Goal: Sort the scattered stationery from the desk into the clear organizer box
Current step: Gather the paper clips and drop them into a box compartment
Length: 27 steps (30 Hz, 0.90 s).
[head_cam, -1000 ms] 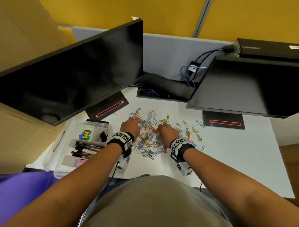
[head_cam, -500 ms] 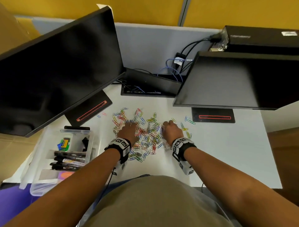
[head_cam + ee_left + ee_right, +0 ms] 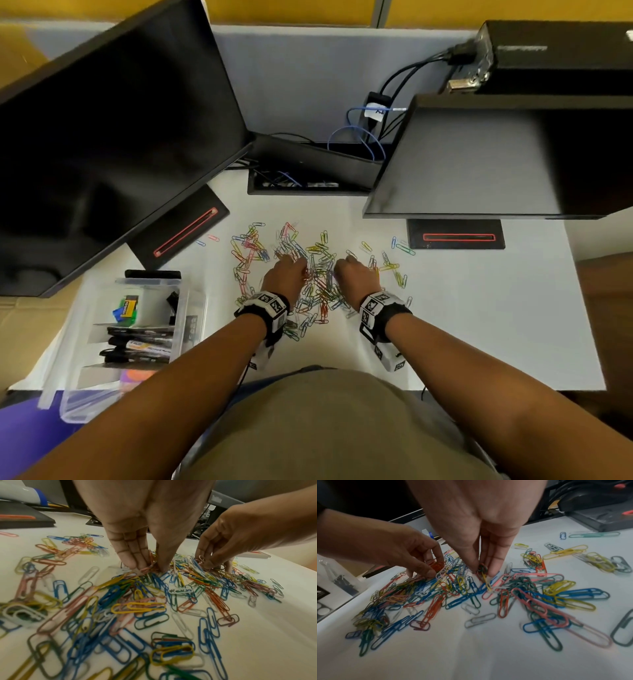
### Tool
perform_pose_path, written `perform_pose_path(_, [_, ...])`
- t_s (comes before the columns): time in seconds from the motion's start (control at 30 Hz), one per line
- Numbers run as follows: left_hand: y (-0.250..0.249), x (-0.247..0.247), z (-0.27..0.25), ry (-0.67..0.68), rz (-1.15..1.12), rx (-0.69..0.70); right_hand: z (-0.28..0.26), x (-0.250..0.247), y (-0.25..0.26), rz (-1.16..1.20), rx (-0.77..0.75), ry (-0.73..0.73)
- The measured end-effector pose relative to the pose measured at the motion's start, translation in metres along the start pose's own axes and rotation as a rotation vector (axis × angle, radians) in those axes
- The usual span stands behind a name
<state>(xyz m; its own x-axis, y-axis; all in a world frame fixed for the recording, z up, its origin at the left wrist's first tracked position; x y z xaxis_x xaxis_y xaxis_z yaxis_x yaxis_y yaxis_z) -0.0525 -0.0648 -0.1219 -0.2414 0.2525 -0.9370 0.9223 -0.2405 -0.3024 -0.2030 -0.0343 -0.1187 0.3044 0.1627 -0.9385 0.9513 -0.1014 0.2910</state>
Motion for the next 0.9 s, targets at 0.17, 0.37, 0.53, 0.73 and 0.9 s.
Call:
perform_pose_path(0.17, [-0.002,-0.007,0.001,-0.038,-0.023,-0.003,0.004,-0.005,-0.004,0.084,0.027,-0.018])
perform_pose_path(0.37, [0.0,-0.016,0.001,-0.049,-0.074,-0.033,0.005,-0.011,-0.005,0.12,0.052,-0.023])
perform_pose_path(0.53, [0.003,-0.031,-0.005,-0.098,-0.119,-0.086,0.002,-0.019,-0.001,0.151,0.055,-0.036])
perform_pose_path(0.73, [0.007,-0.045,-0.01,-0.092,-0.096,-0.126,-0.005,-0.031,0.008,0.177,0.047,-0.082])
perform_pose_path(0.9, [0.016,-0.057,-0.017,-0.145,-0.151,-0.16,-0.008,-0.047,0.026,0.217,0.028,-0.131])
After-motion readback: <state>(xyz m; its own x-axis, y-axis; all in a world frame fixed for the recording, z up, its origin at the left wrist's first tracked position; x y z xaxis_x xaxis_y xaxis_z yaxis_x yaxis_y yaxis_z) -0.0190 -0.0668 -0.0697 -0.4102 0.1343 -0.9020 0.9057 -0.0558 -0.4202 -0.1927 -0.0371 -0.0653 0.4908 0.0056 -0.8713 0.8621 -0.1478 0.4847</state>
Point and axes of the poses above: each hand's wrist, its own z-axis towards the middle knuckle, its own x-axis out of the palm, y = z × x, the point moved 8 cm from there along z, towards the middle knuckle, and after that the axes turned 14 degrees about -y, right-handed, at the moved point
